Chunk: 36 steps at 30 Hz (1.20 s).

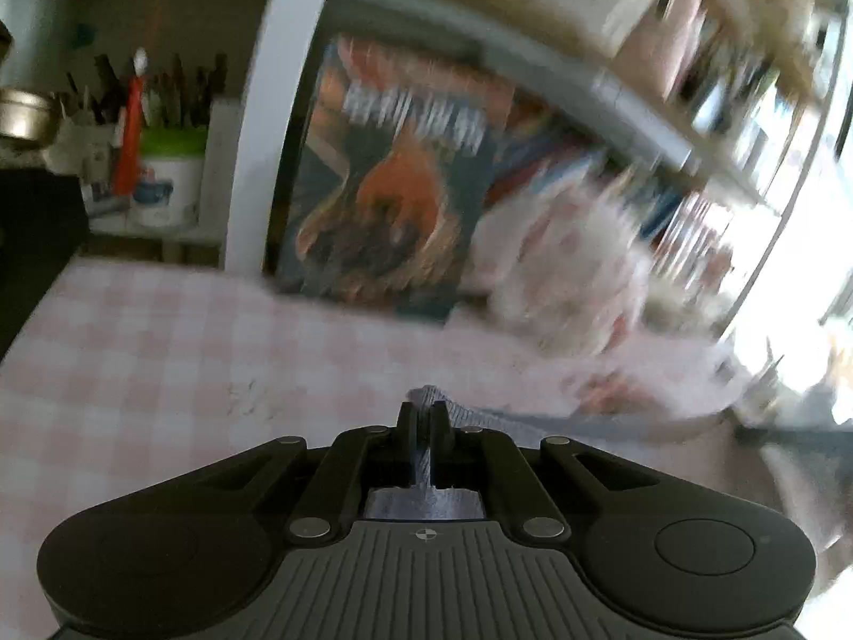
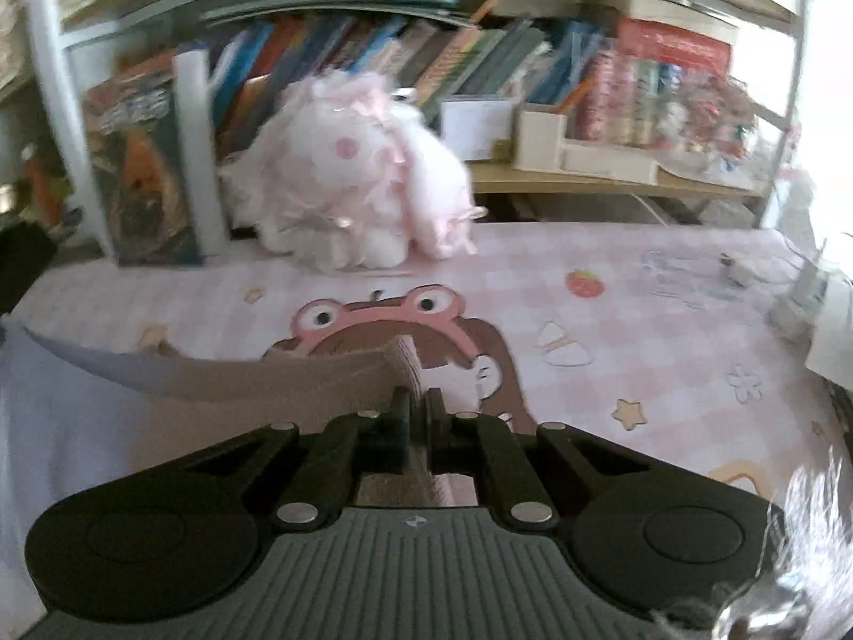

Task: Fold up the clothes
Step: 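Lower the folded edges onto the sweater and open both grippers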

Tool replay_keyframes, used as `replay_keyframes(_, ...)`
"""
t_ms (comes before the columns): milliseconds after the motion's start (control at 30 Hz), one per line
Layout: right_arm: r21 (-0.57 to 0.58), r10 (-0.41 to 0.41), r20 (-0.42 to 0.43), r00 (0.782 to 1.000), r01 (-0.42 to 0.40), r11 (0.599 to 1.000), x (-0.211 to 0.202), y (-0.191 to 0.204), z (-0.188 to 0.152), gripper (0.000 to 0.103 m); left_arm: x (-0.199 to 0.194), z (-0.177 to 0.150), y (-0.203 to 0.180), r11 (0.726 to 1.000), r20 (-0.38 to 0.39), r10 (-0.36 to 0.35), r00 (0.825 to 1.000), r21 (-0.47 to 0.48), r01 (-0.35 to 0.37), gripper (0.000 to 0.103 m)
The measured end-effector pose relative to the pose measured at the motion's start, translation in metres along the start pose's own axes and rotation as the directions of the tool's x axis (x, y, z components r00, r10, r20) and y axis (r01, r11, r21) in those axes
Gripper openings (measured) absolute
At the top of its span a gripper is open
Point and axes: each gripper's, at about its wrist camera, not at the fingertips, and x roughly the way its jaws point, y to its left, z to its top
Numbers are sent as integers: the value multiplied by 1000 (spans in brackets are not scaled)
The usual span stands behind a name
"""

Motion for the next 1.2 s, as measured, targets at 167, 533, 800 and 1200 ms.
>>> replay_keyframes(167, 87, 9, -91, 996, -1, 996, 45, -9, -17, 5, 32, -16, 7, 999, -75, 50, 996, 14, -49, 11)
replay_keyframes(533, 145, -9, -75, 997, 20, 989, 3, -18, -25, 26, -25, -23, 21, 987, 9, 82, 997, -136, -80, 34)
replay_keyframes(800, 171, 52, -162, 985, -23, 985, -11, -20, -50, 57, -65, -50, 5, 985, 0, 78, 997, -152, -77, 48)
replay_keyframes(1200, 256, 201, -204, 958, -146, 956, 8, -25, -50, 20, -118, -83, -22, 939, 49, 184, 982, -306, -160, 48)
